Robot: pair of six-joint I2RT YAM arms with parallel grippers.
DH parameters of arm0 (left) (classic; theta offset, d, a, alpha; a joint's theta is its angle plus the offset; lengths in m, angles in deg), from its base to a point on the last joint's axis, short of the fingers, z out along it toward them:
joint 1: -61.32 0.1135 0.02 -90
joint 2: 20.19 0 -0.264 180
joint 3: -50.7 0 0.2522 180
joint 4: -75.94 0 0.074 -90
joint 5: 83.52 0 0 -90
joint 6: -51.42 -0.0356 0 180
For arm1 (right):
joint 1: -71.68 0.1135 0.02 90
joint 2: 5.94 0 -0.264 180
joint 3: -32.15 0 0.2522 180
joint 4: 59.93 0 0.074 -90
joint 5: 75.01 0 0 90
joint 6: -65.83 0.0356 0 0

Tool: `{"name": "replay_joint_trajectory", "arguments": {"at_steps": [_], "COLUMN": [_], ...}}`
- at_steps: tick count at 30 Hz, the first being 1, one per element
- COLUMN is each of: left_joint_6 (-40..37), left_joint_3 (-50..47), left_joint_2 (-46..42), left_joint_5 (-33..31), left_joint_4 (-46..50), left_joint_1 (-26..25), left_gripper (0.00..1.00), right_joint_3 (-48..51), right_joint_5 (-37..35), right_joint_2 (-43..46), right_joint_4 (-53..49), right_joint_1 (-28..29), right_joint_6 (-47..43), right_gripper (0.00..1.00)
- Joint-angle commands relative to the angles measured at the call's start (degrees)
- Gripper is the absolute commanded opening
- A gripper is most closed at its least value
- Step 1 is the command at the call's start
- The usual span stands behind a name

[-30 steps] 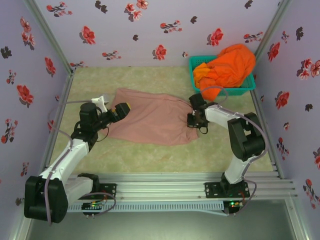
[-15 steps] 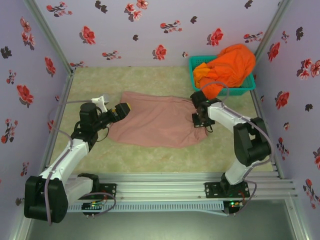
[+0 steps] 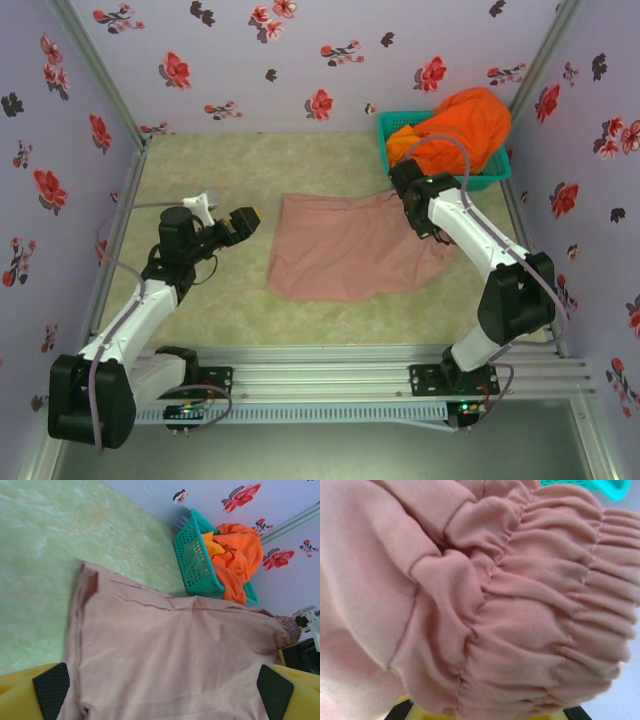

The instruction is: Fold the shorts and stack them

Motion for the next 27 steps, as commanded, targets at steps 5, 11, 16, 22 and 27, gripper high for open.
{"name": "replay_joint_trajectory", "arguments": {"at_steps": [5, 11, 16, 22, 27], "left_joint_6": [-1.6, -1.4, -1.1, -0.9, -0.8], "left_joint_3": [-1.4, -2.1, -2.6, -3.2, -3.6], "left_joint_2": [-1.6, -1.6, -1.4, -1.4, -1.4], "left_joint_5": [-0.2, -0.2, -0.4, -0.5, -0.8], "left_joint_4": [0.1, -0.4, -1.0, -1.3, -1.3], "left_joint_1": [-0.4, -0.4, -0.4, -0.4, -0.4], "left_gripper": [0.99, 0.99, 0.99, 0.99, 0.99], "right_joint_3": [-5.9, -10.2, -13.4, -18.5, -22.3], "right_joint_5": [-16.6, -19.3, -19.3, -17.4, -15.6], "right_joint_2": [-1.8, -3.5, -6.1, -10.9, -14.6], "right_joint_4": [-8.9, -12.8, -18.4, -25.8, -29.1], "right_joint_1": [-0.1, 2.3, 7.9, 14.3, 18.5], "right_joint_6": [-7.9, -6.9, -1.4, 6.5, 11.2], "right_gripper": [0.0, 0.0, 0.0, 0.0, 0.0]}}
